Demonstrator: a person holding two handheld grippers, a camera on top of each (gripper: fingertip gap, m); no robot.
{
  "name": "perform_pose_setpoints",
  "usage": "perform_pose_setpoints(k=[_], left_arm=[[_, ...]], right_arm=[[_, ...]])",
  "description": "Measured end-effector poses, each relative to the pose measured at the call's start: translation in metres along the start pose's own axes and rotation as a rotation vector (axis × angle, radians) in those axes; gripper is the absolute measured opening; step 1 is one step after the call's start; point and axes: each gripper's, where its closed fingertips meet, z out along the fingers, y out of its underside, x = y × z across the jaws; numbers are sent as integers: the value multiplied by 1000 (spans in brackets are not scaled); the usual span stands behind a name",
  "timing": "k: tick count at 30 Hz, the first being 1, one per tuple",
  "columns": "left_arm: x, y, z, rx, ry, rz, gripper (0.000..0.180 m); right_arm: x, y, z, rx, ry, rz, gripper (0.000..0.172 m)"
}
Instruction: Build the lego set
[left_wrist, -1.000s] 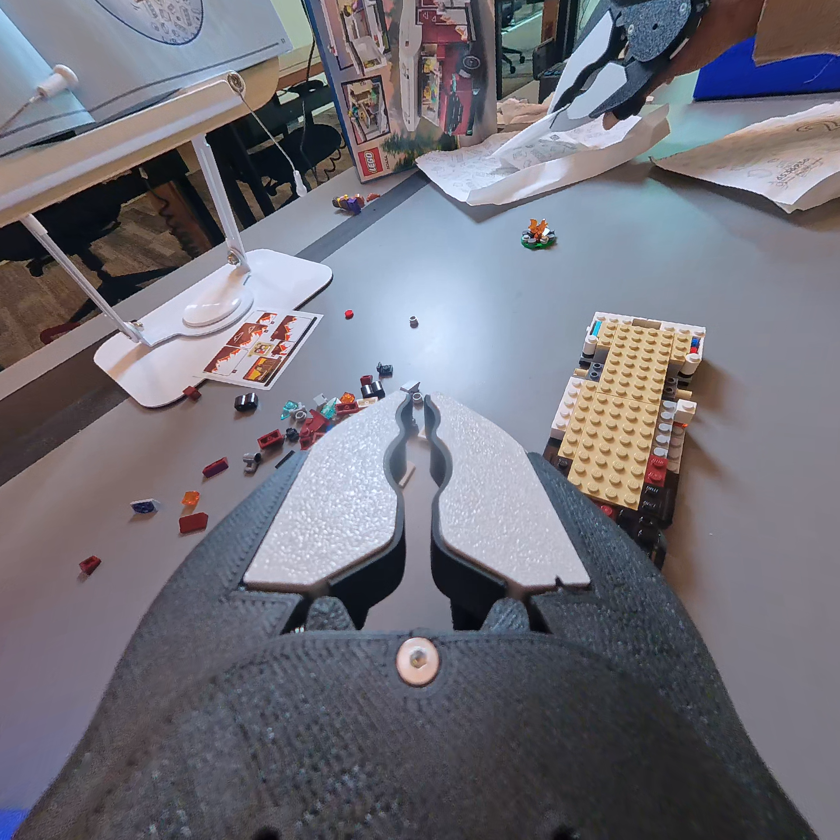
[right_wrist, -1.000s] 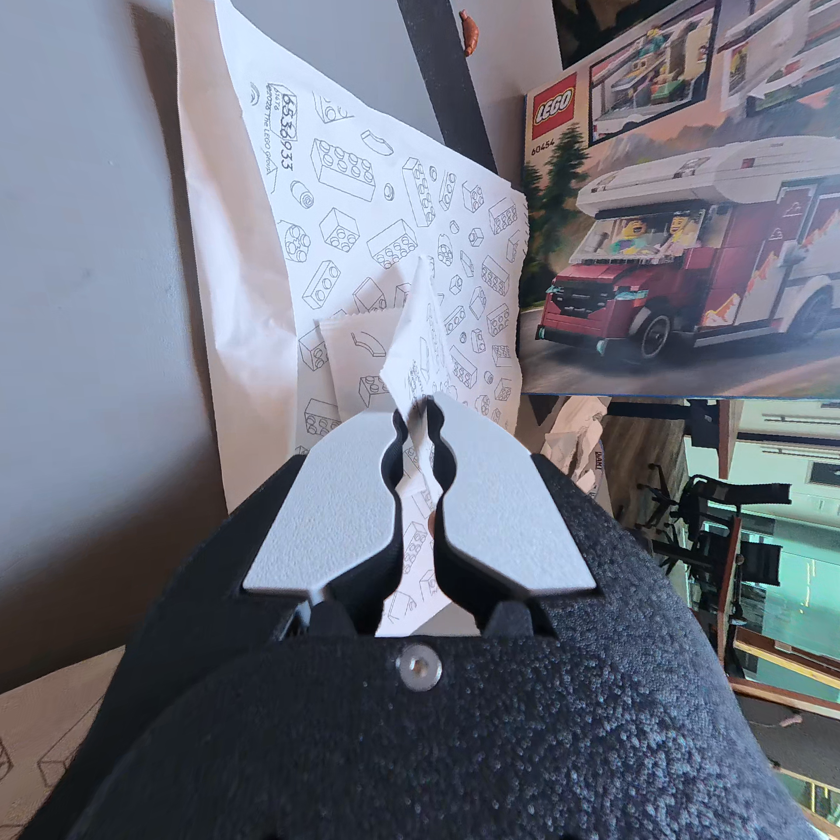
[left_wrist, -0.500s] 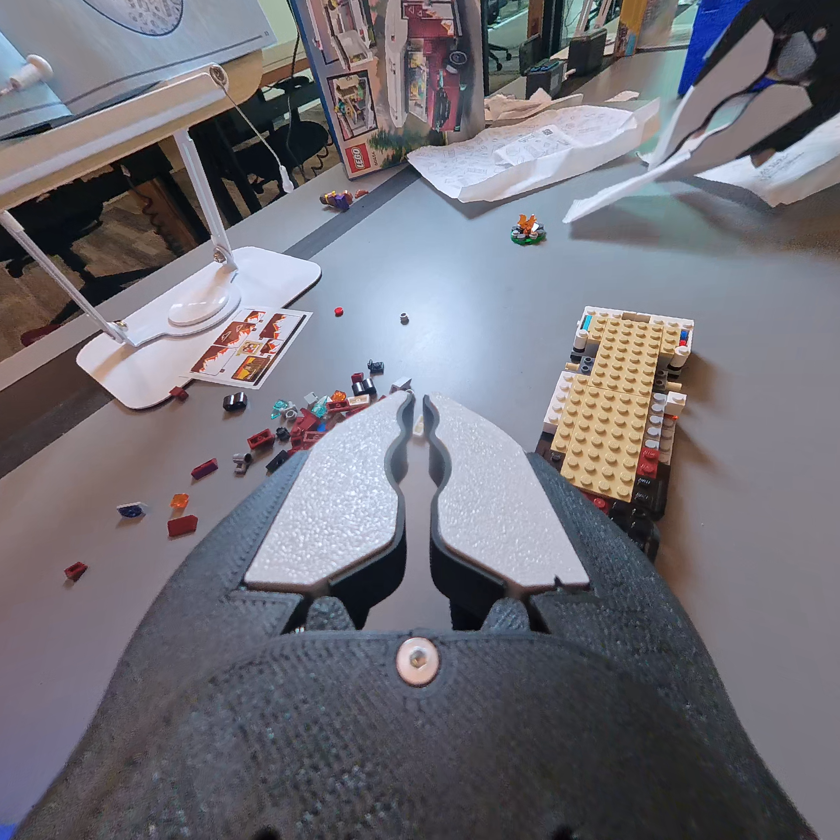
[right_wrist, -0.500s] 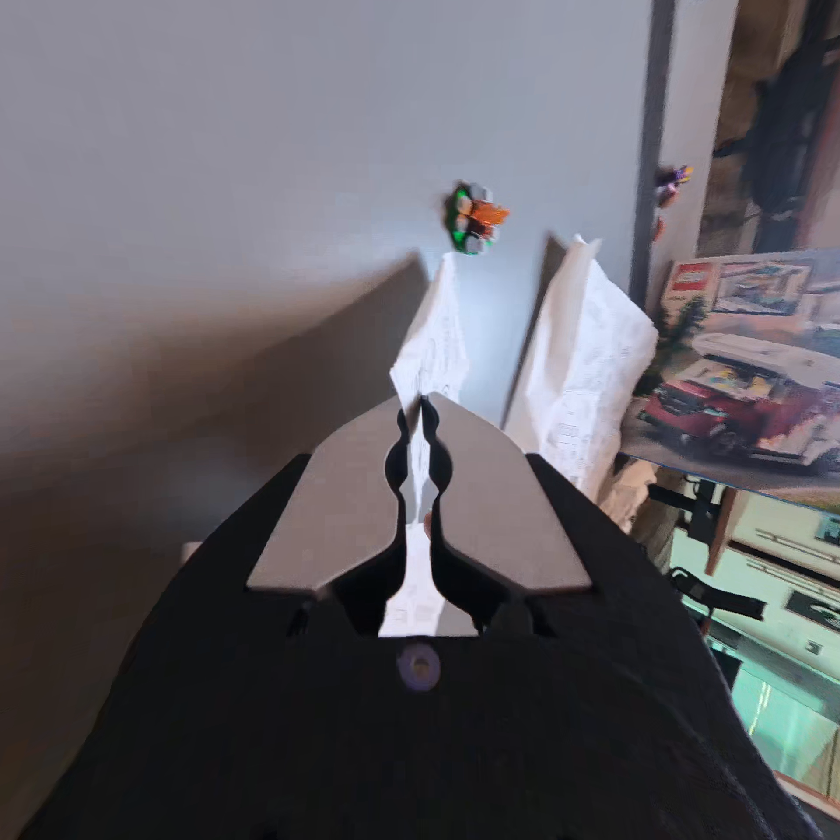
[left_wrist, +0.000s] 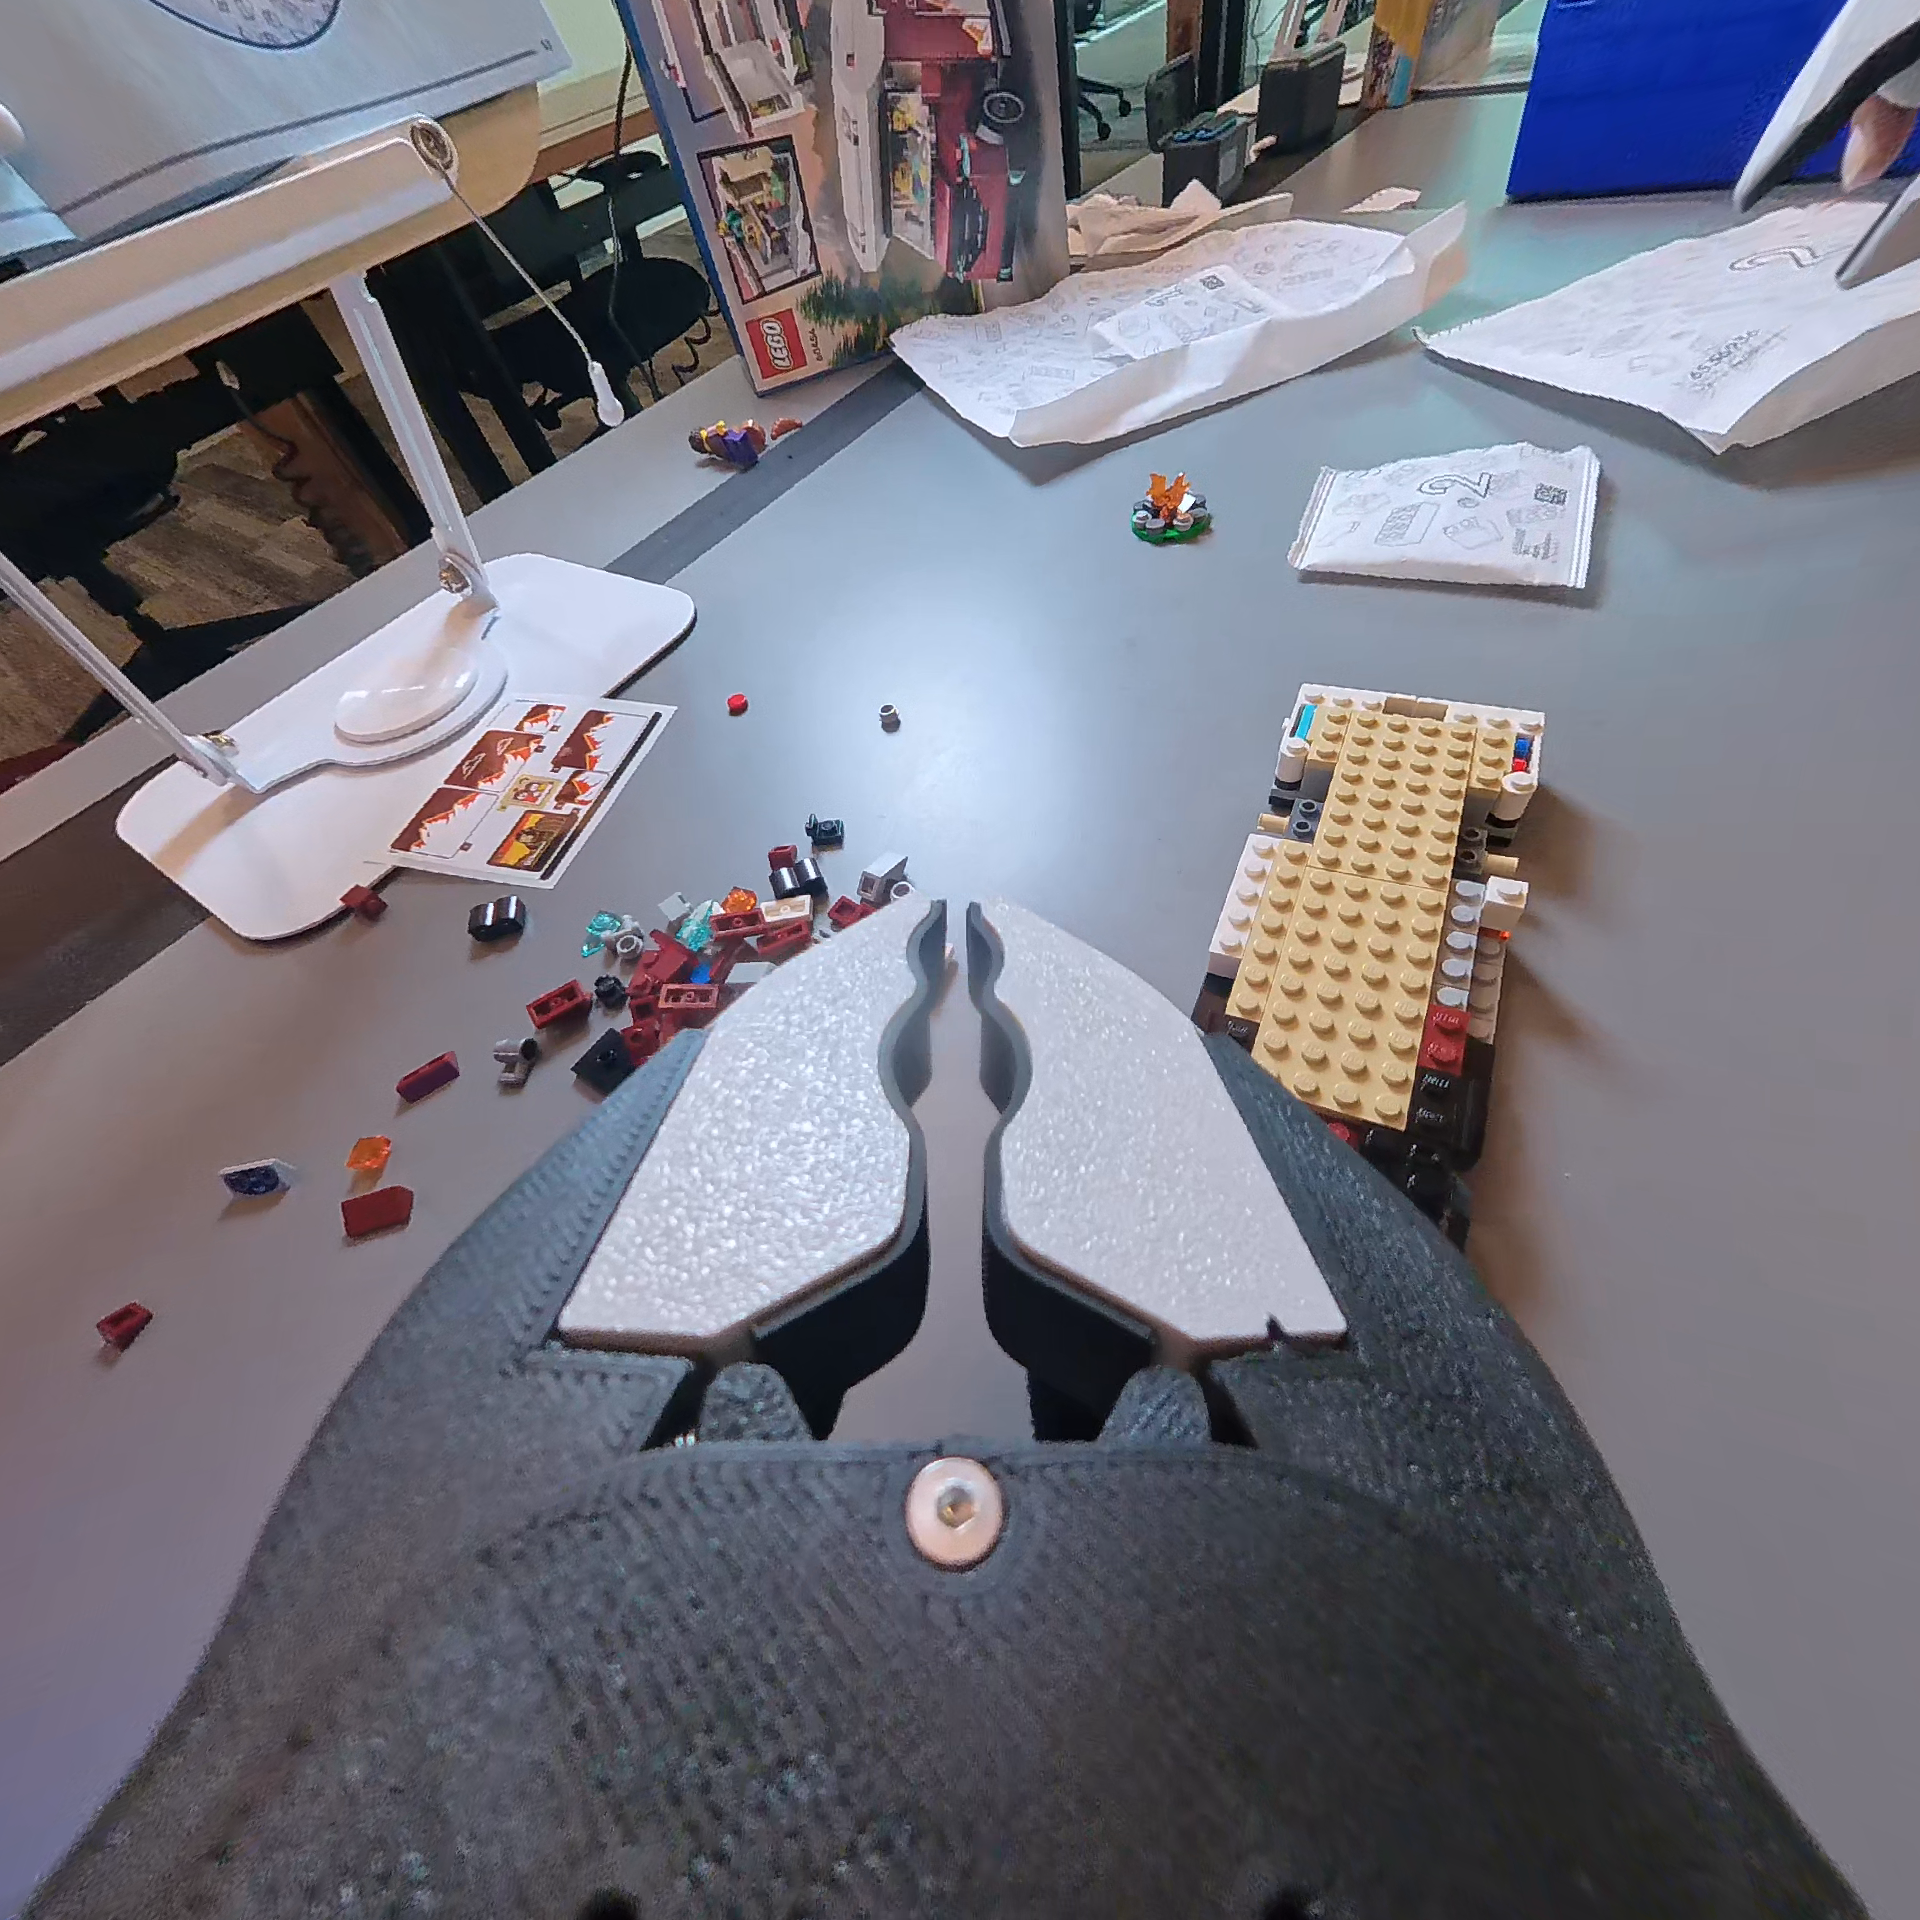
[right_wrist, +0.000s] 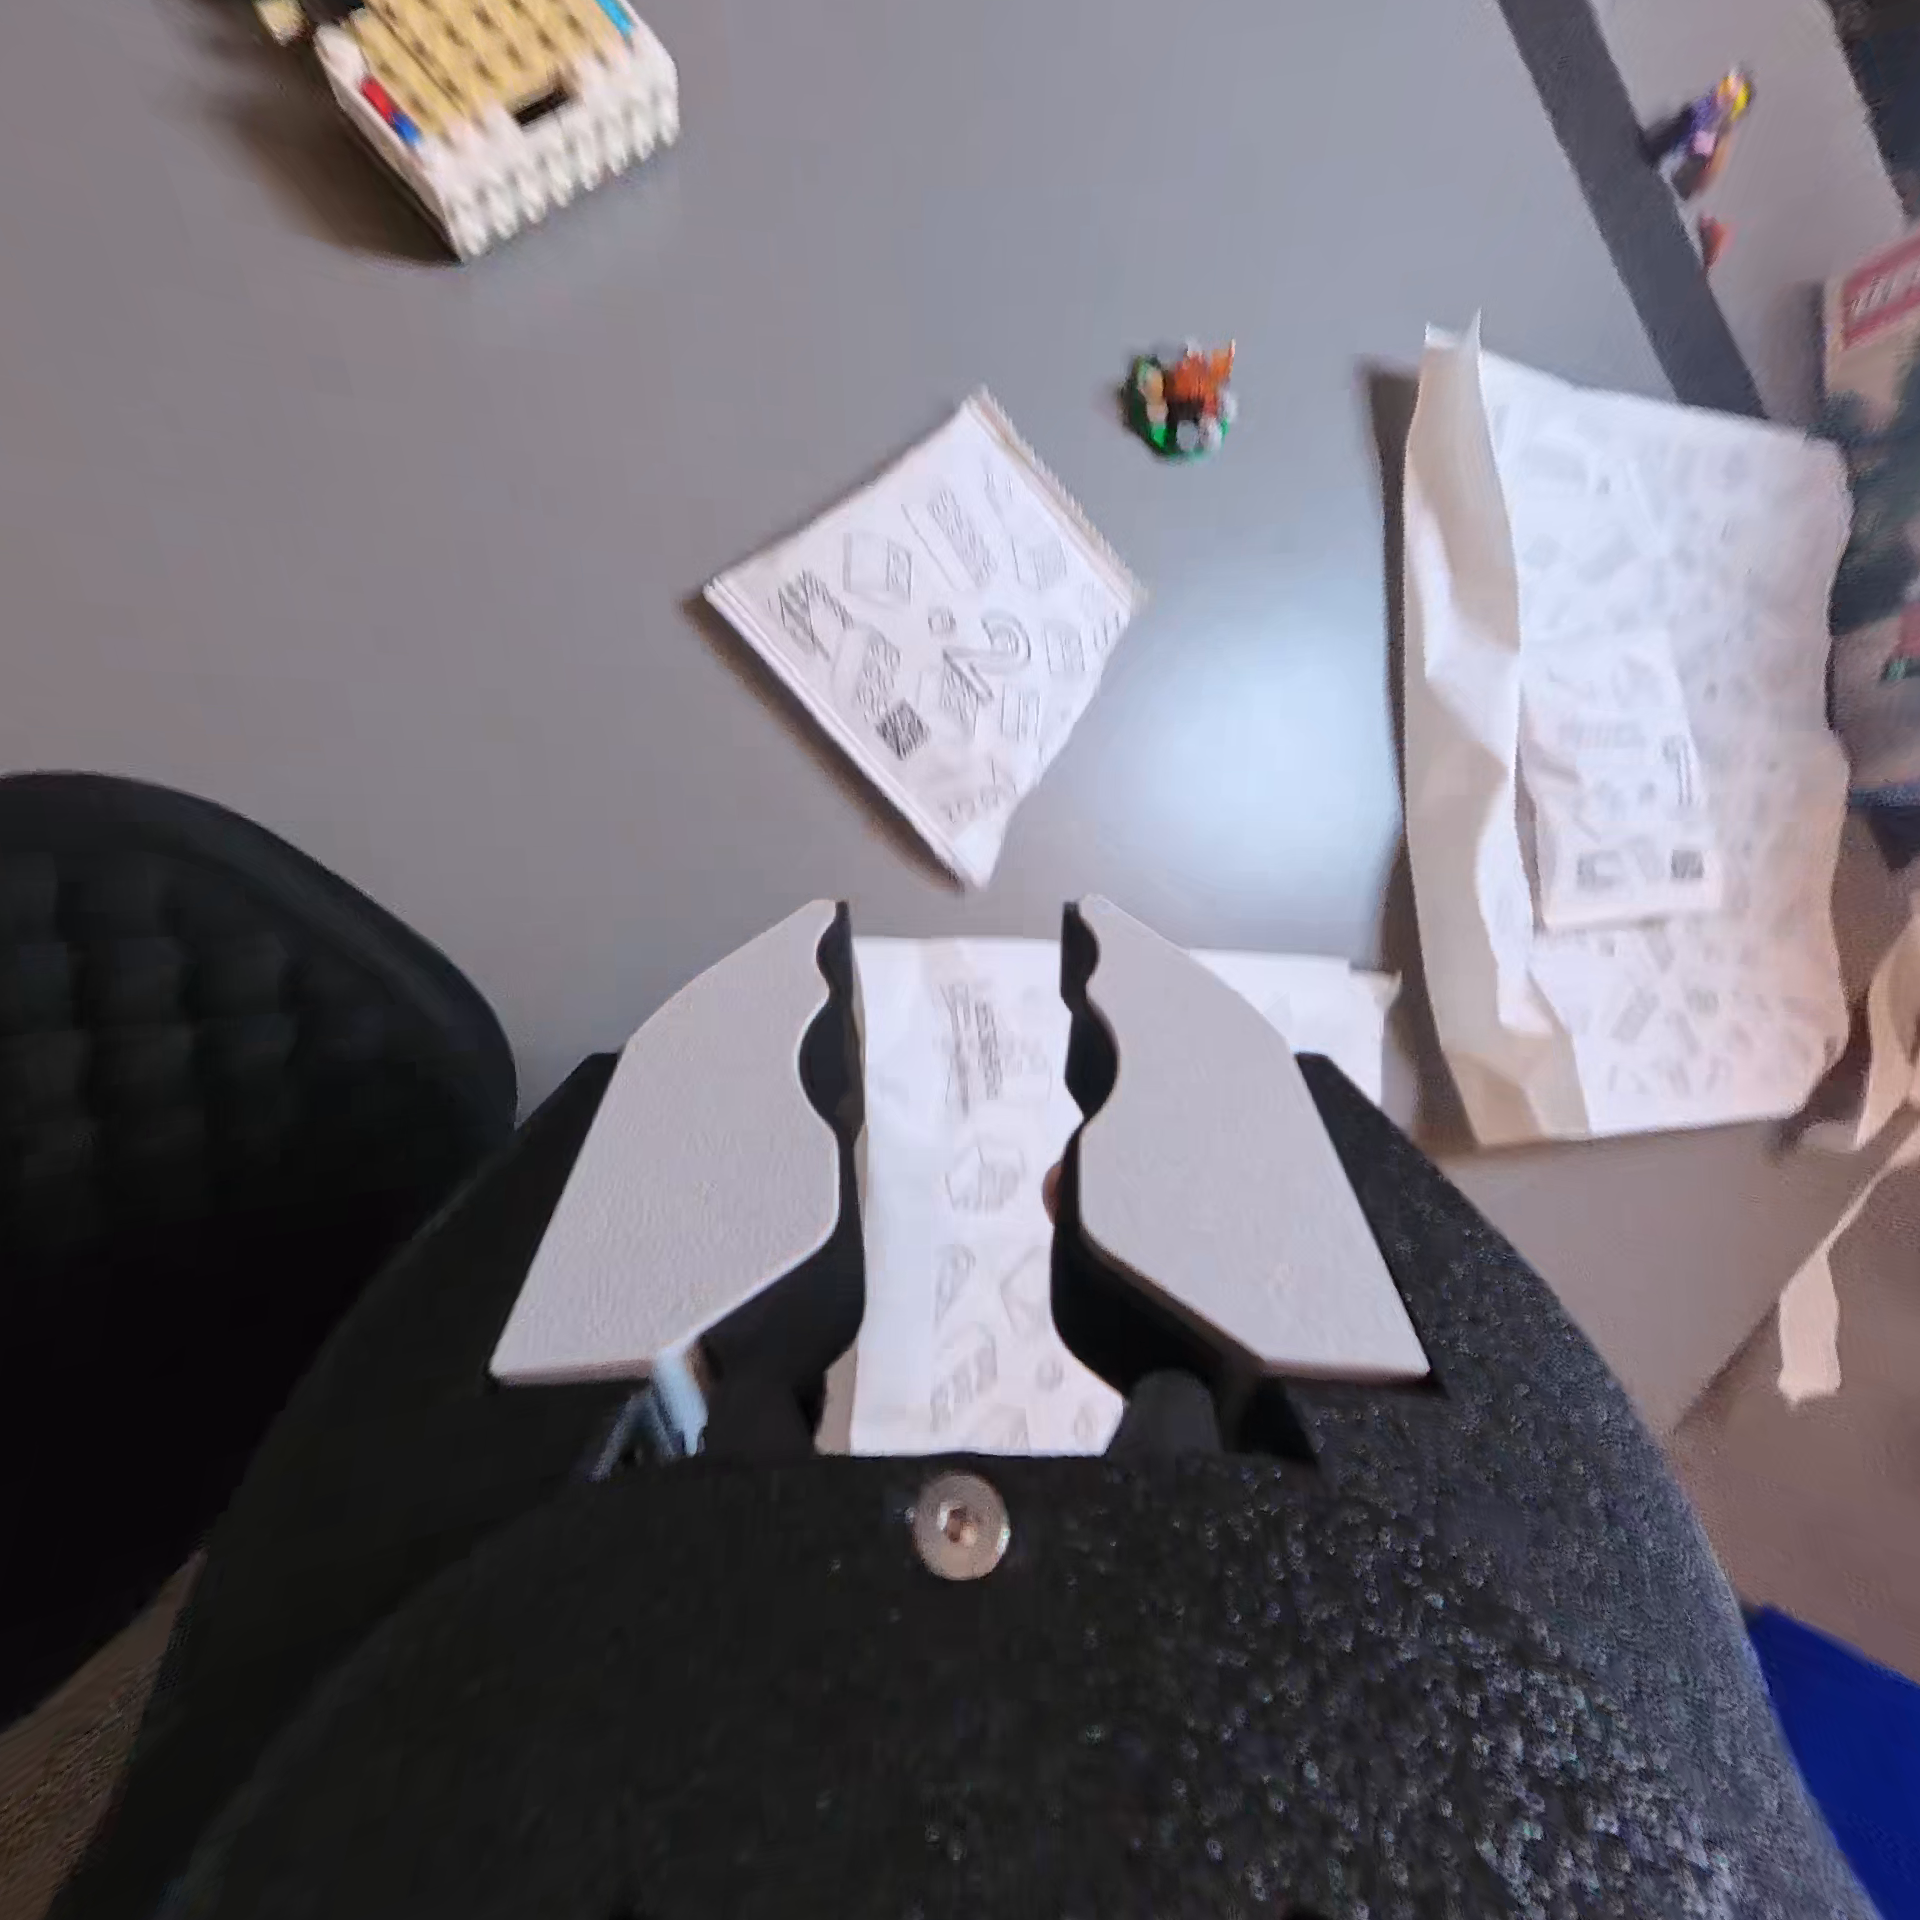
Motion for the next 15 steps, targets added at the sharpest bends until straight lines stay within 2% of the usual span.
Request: perform_pose_setpoints(k=[4, 8, 11, 15], left_arm=[[0, 2, 1, -6, 5, -4, 3], [4, 5, 4, -19, 23, -2, 3], [6, 7, 5, -28, 27, -2, 3], [6, 6, 5, -28, 19, 10, 3]], right_arm=[[-2, 65, -22, -201, 48, 55, 51], [-16, 98, -23, -291, 84, 55, 51], [-10, 105, -18, -307, 181, -15, 22], [-2, 95, -17, -284, 255, -83, 7]])
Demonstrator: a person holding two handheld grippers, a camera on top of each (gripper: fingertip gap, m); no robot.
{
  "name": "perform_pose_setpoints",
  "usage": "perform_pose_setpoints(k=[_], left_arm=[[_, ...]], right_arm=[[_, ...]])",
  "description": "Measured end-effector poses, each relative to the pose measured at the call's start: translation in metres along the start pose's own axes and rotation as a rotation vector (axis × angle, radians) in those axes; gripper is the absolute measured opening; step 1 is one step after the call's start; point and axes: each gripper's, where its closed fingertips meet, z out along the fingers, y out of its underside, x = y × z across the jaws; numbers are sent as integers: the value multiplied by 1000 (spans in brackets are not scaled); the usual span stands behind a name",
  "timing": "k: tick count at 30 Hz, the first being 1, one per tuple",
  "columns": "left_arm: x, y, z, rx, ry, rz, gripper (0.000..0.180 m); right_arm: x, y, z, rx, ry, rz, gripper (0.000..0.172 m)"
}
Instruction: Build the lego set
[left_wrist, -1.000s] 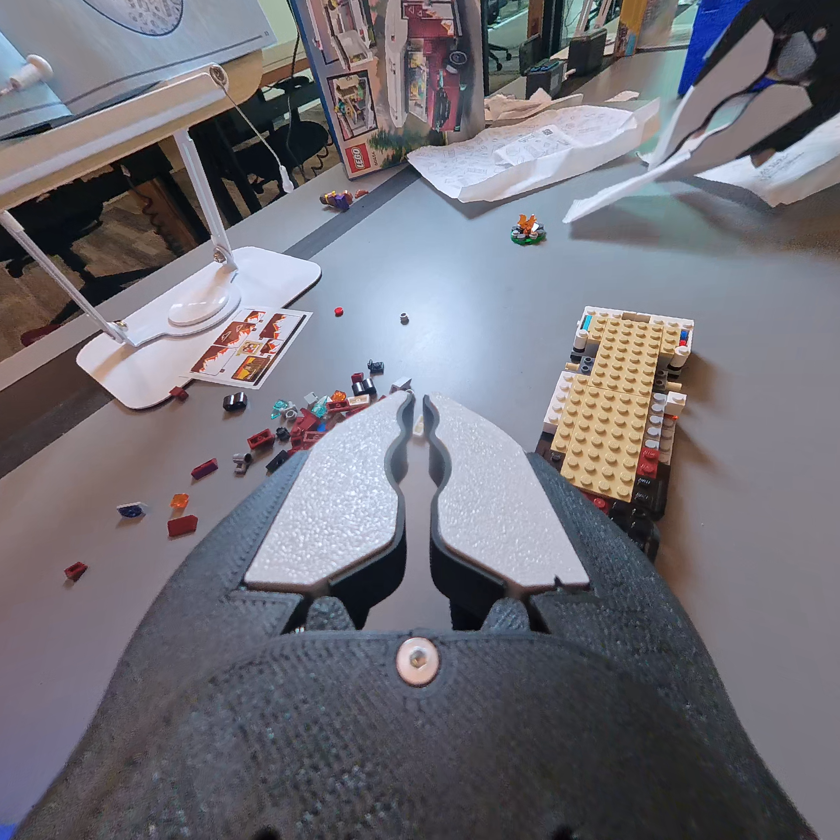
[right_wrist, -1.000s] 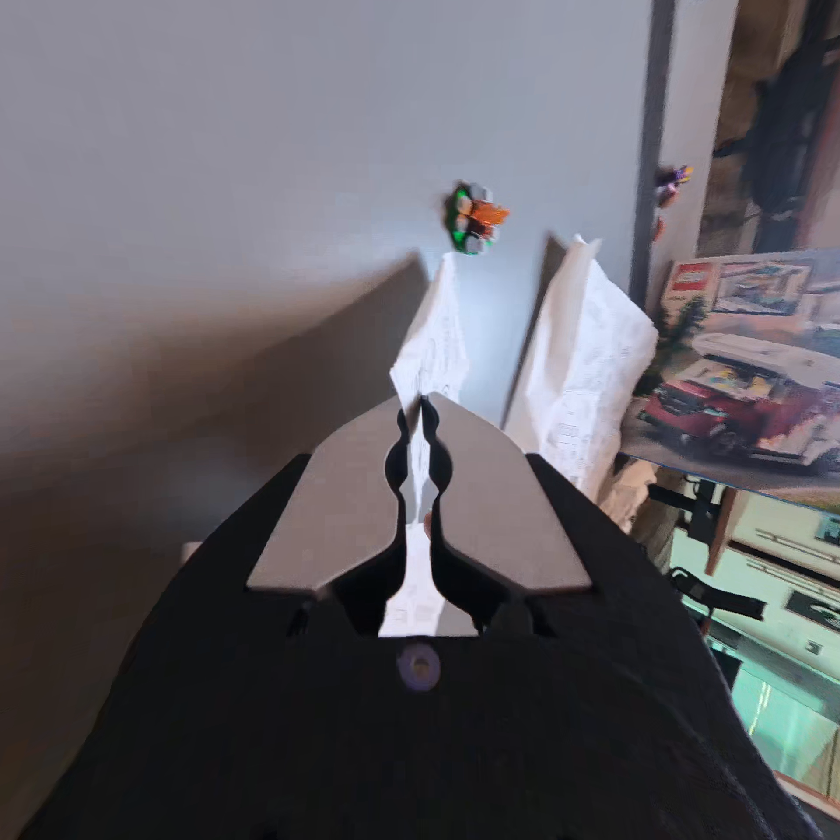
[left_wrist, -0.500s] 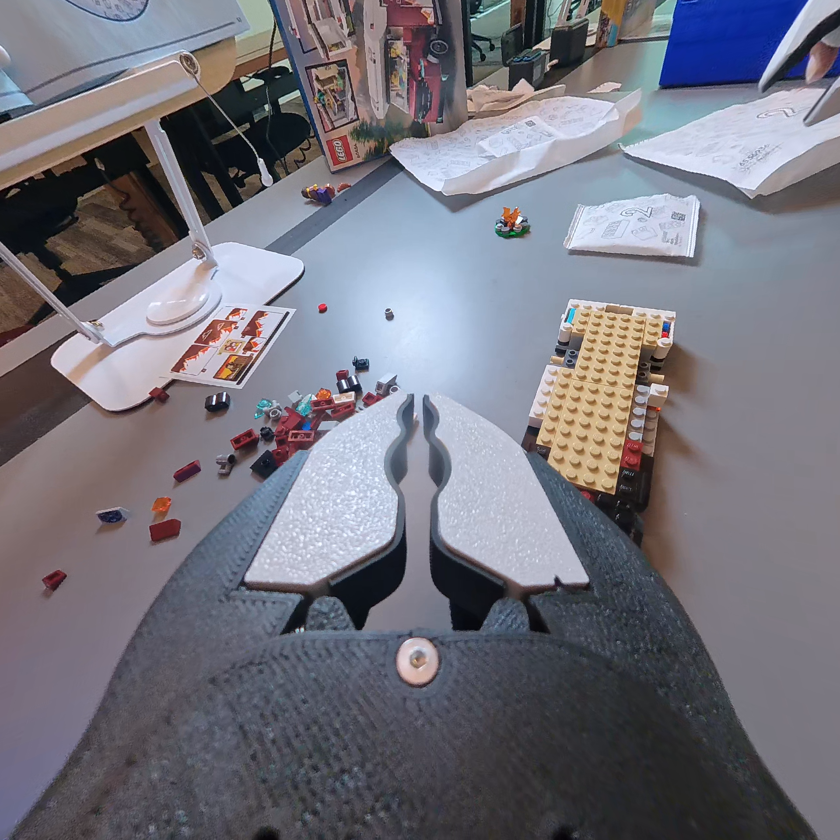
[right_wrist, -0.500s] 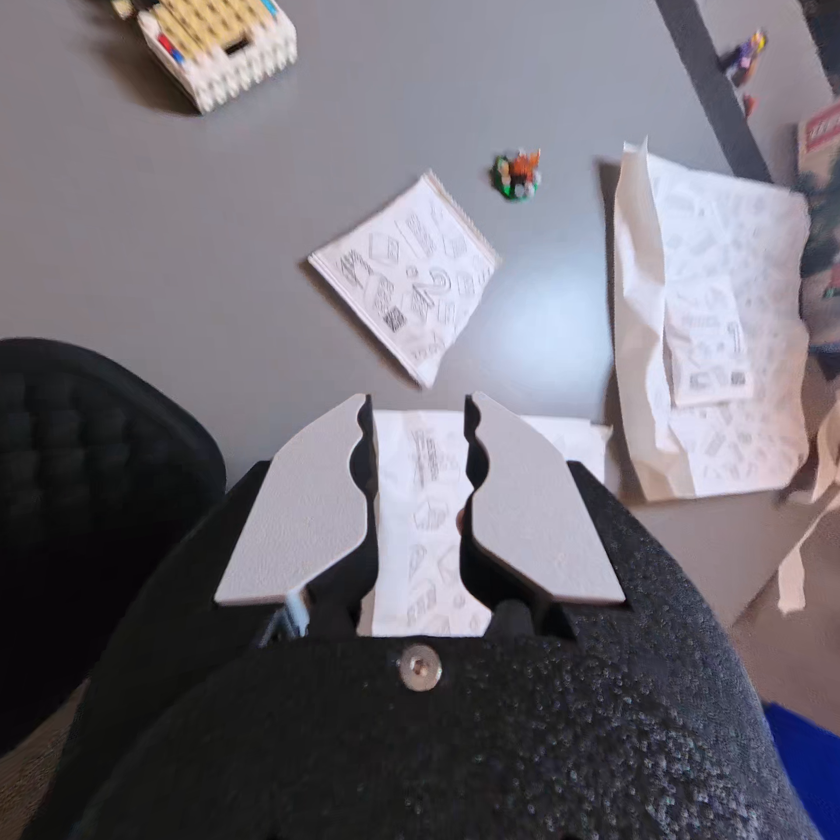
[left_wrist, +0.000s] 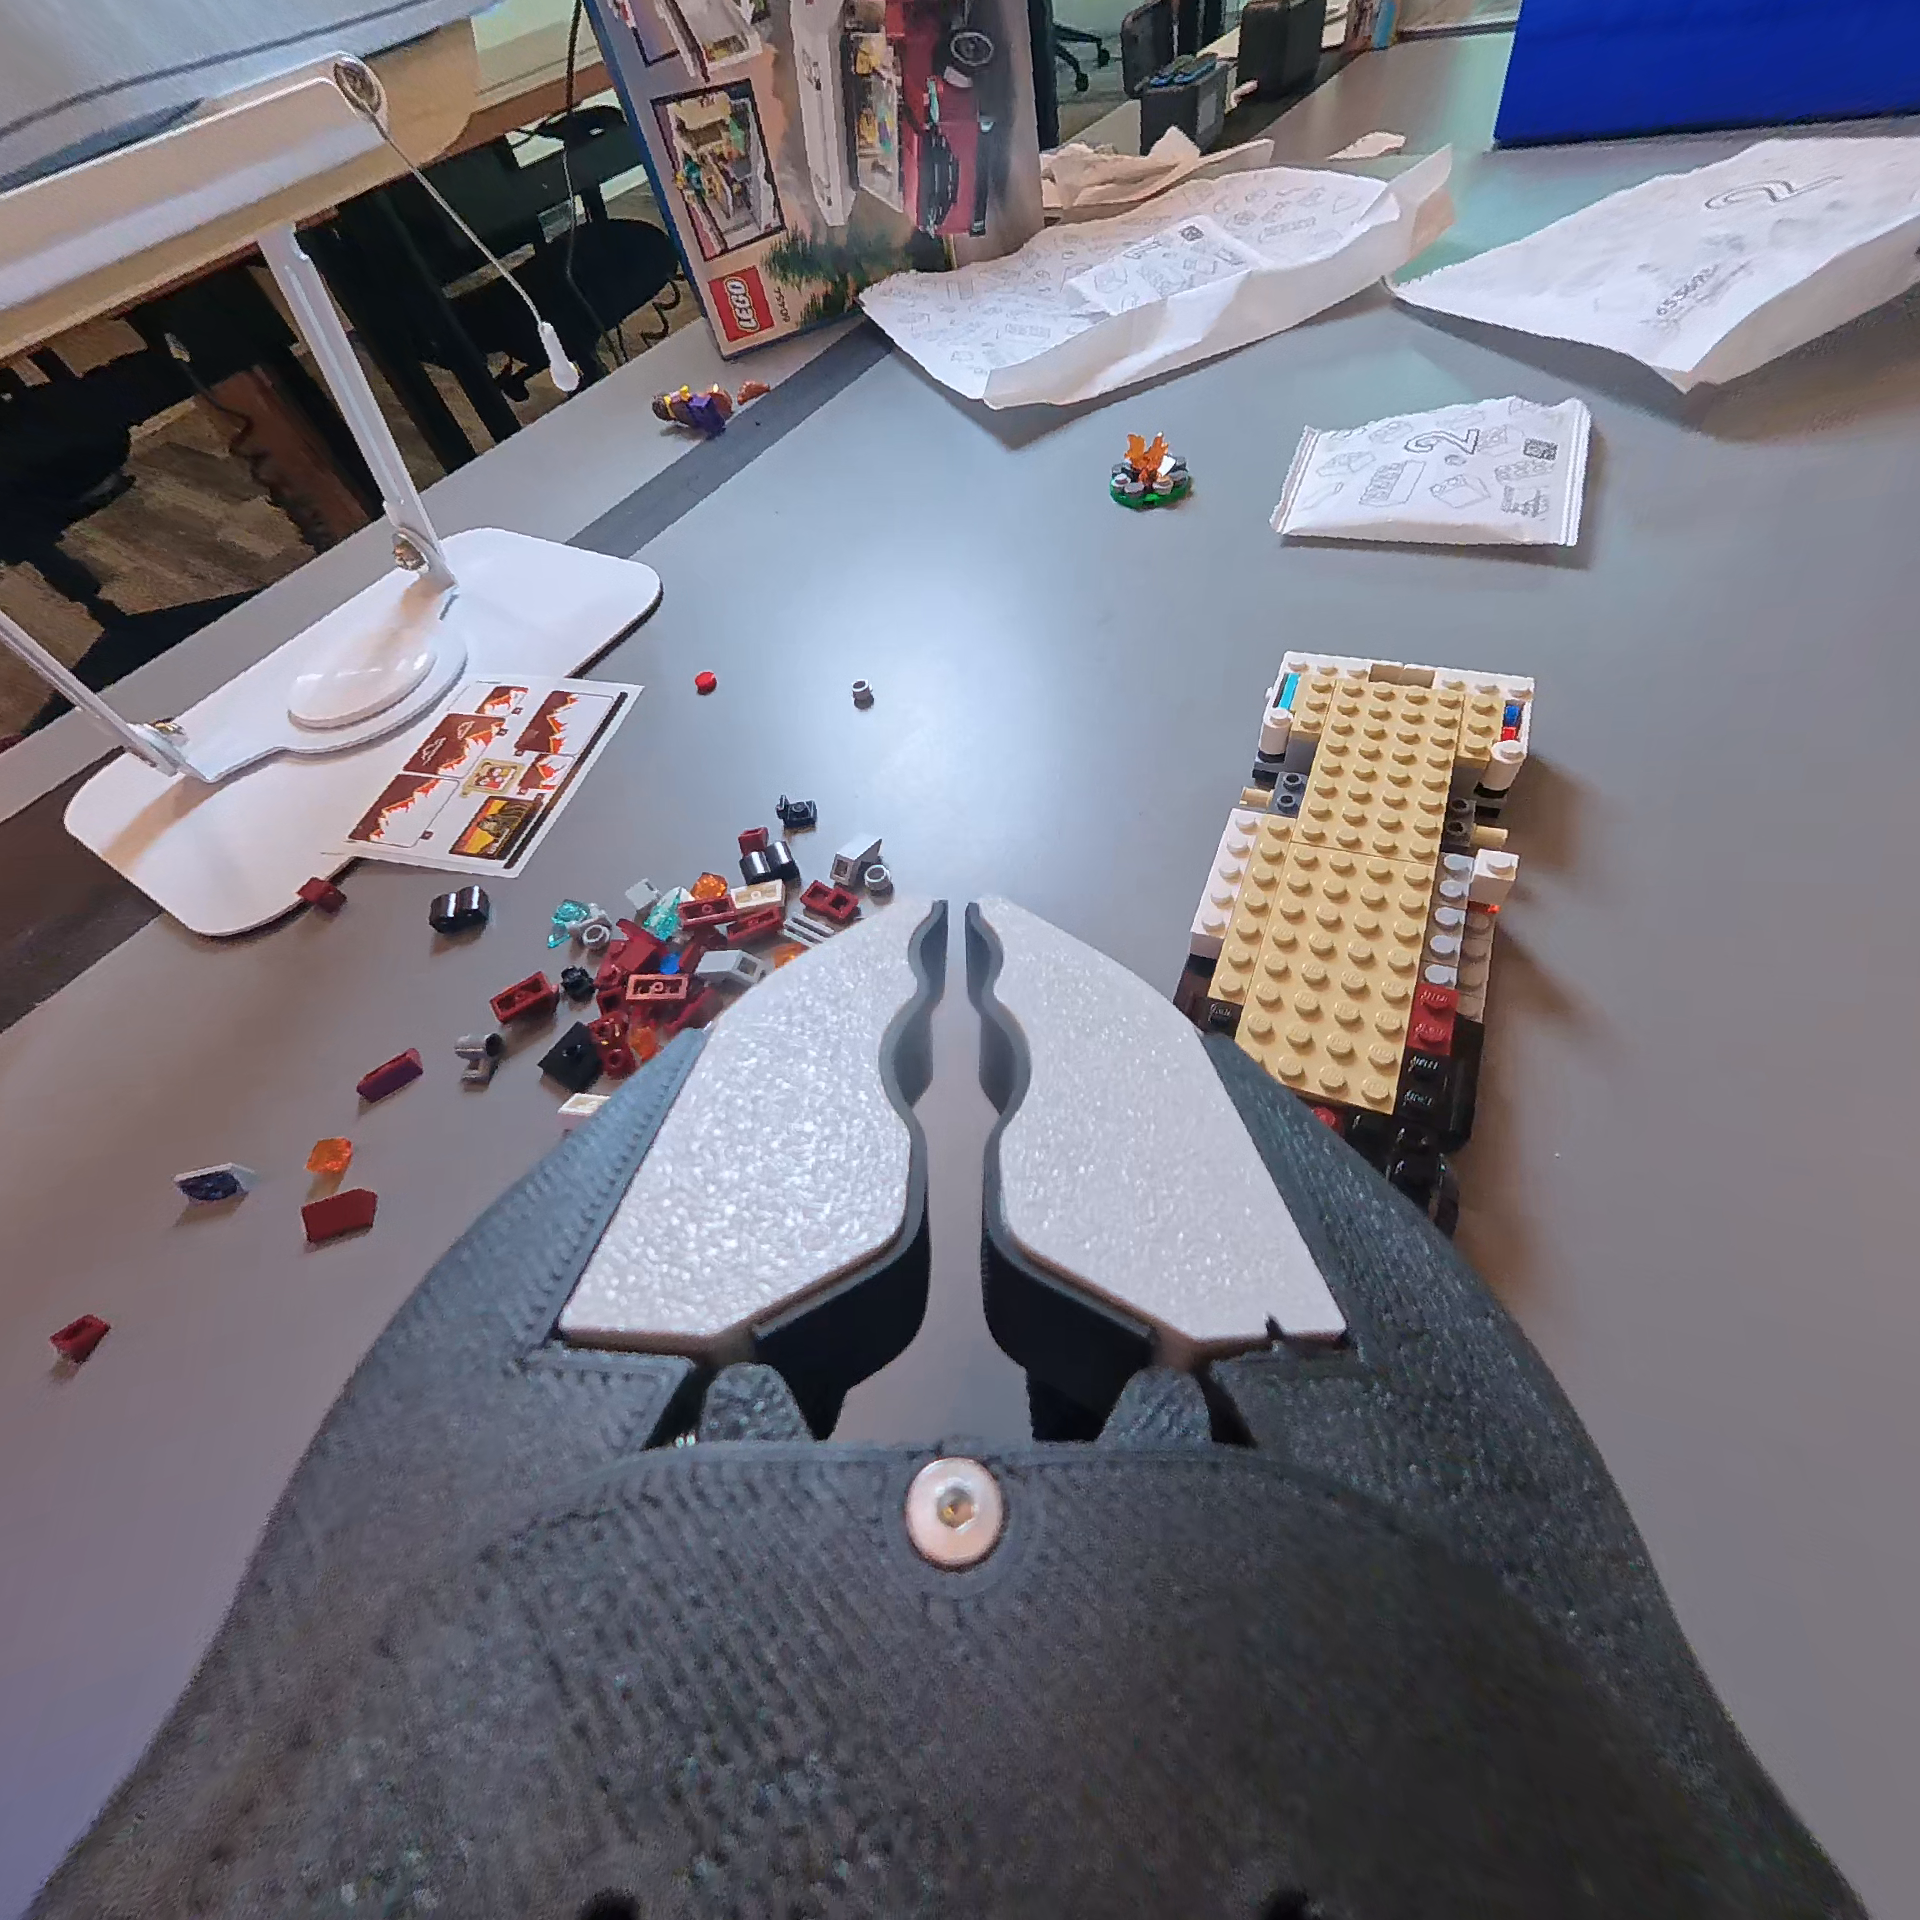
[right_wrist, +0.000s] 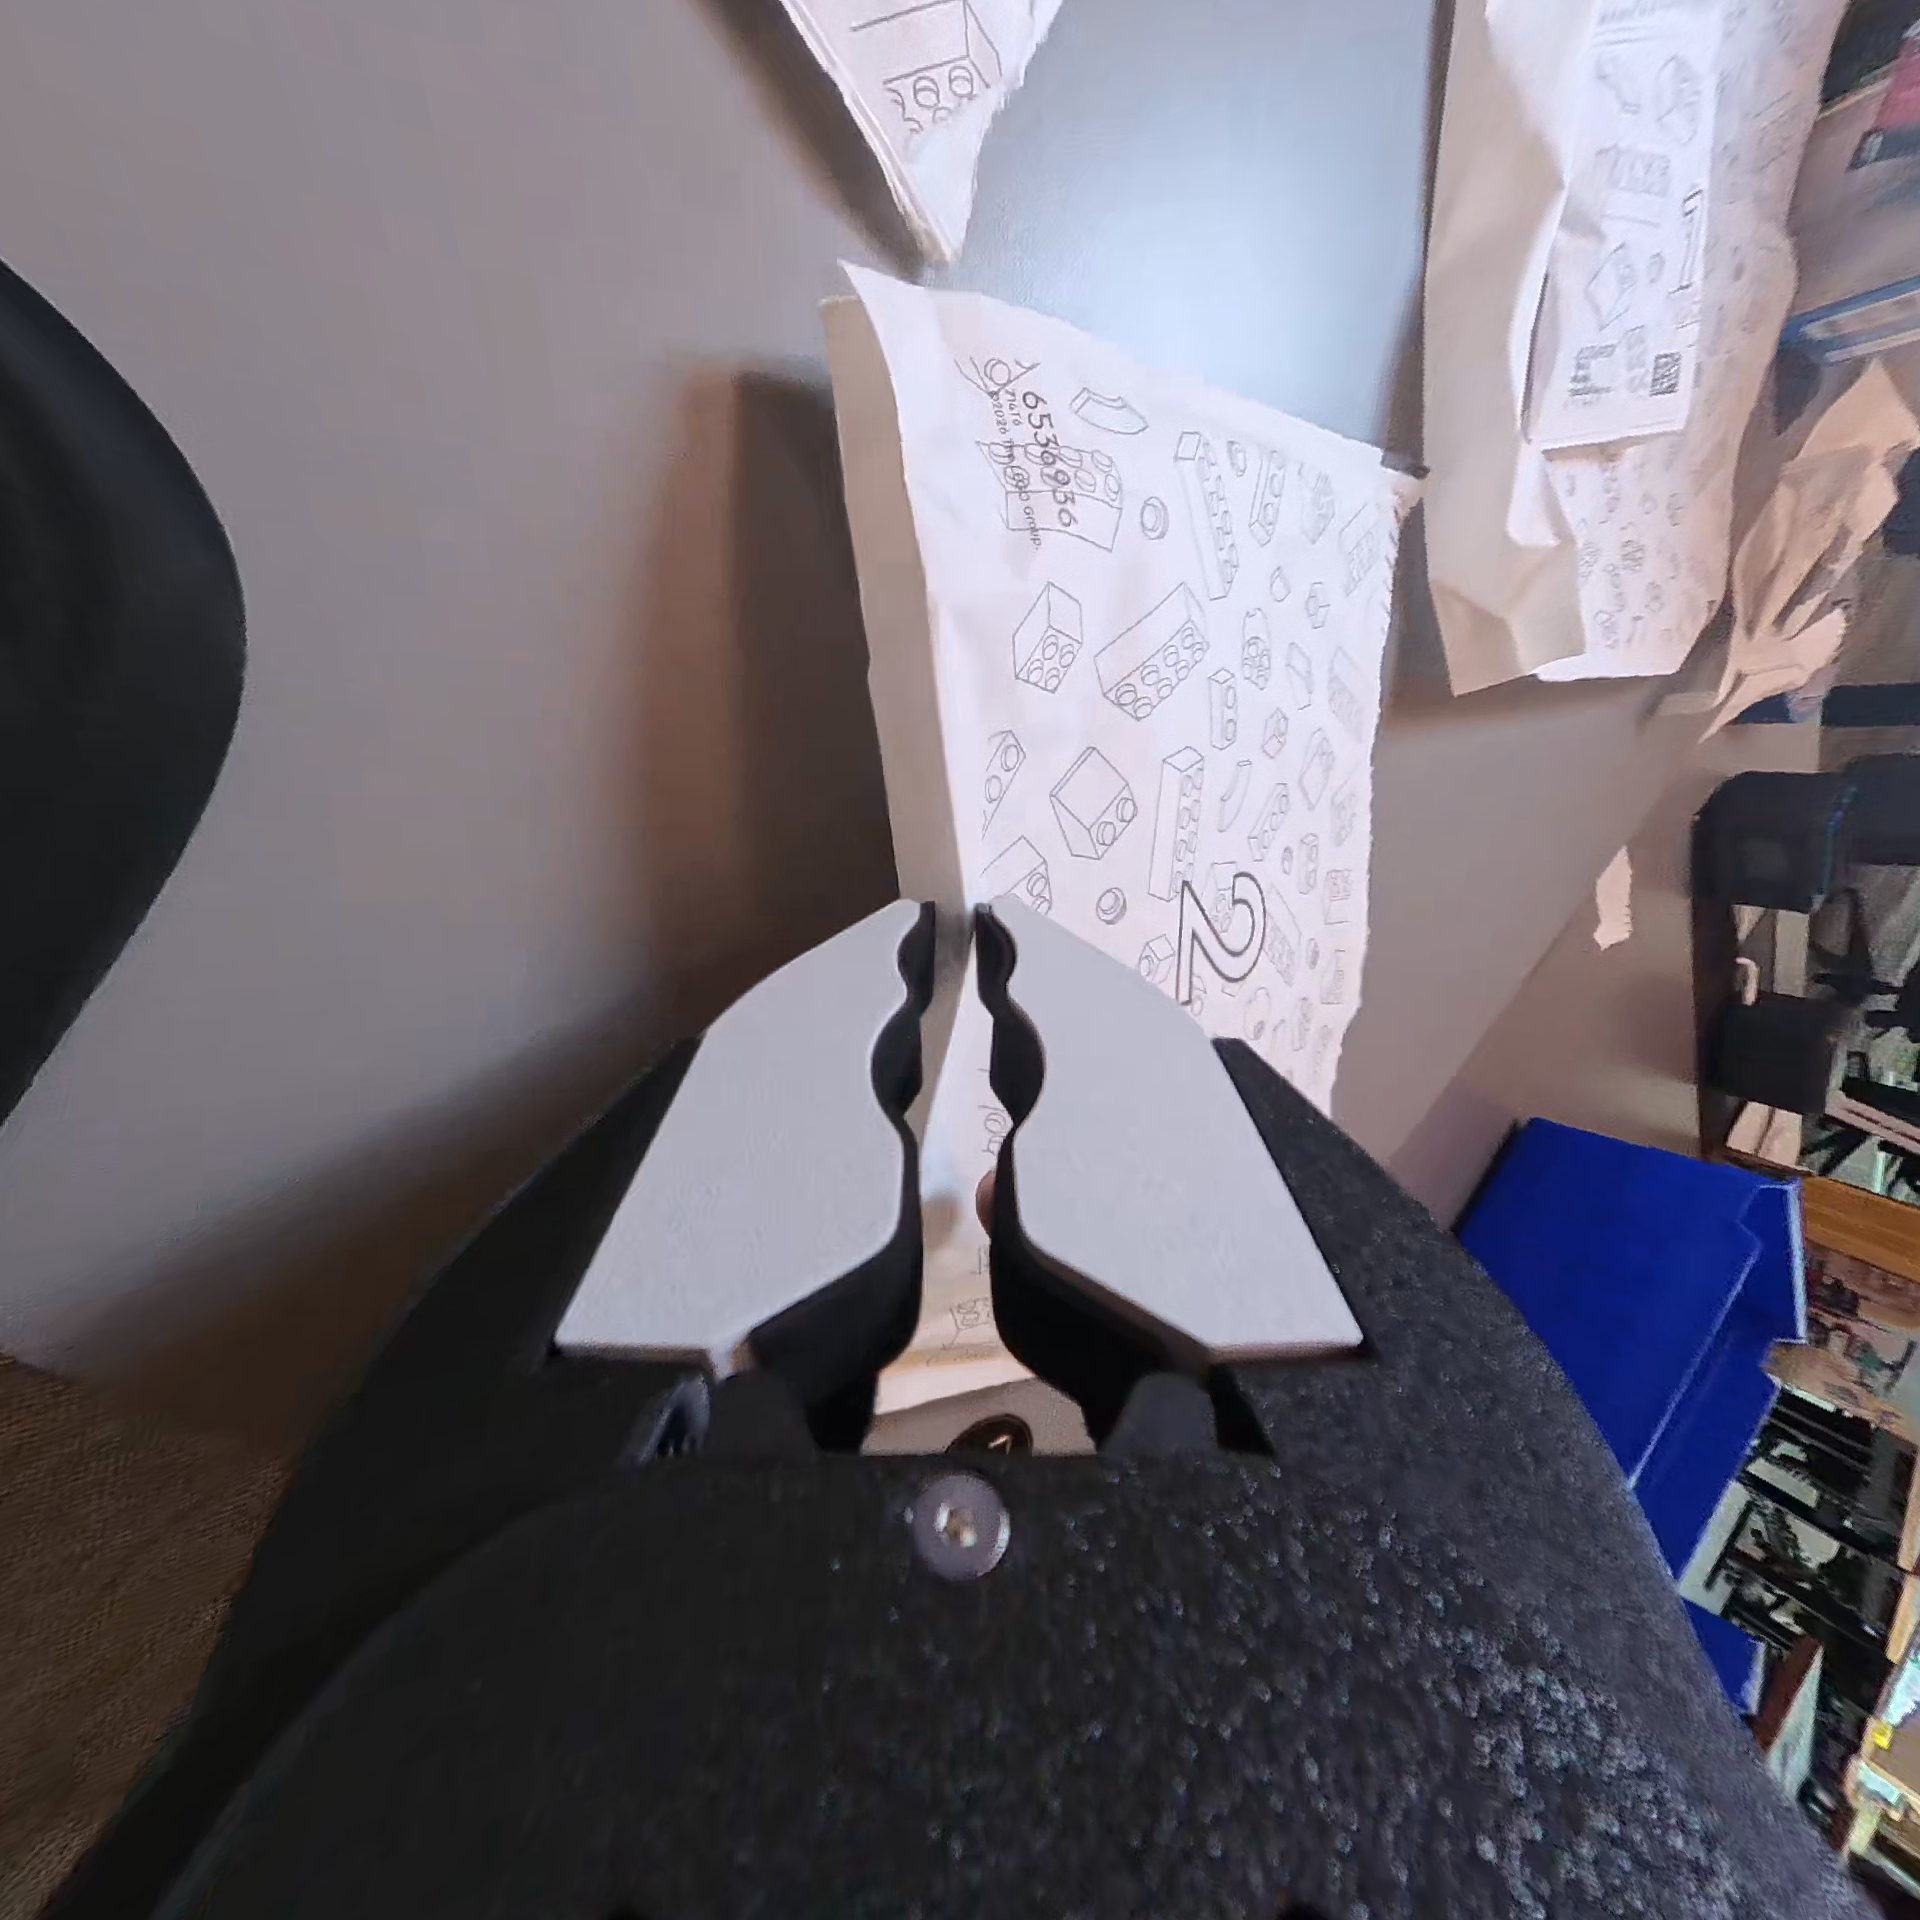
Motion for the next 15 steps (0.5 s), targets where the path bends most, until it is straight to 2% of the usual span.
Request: perform_pose_setpoints(k=[2, 7, 12, 15], left_arm=[[-1, -1, -1, 2, -5, 0, 3], [-1, -1, -2, 4, -3, -2, 3], [1, 0, 0, -6, 5, 2, 3], [1, 1, 0, -6, 9, 0, 3]], right_arm=[[5, -3, -2, -1, 35, -35, 7], [-2, 7, -3, -88, -22, -106, 14], [1, -40, -20, 78, -83, -95, 27], [-3, -74, -17, 144, -92, -161, 30]])
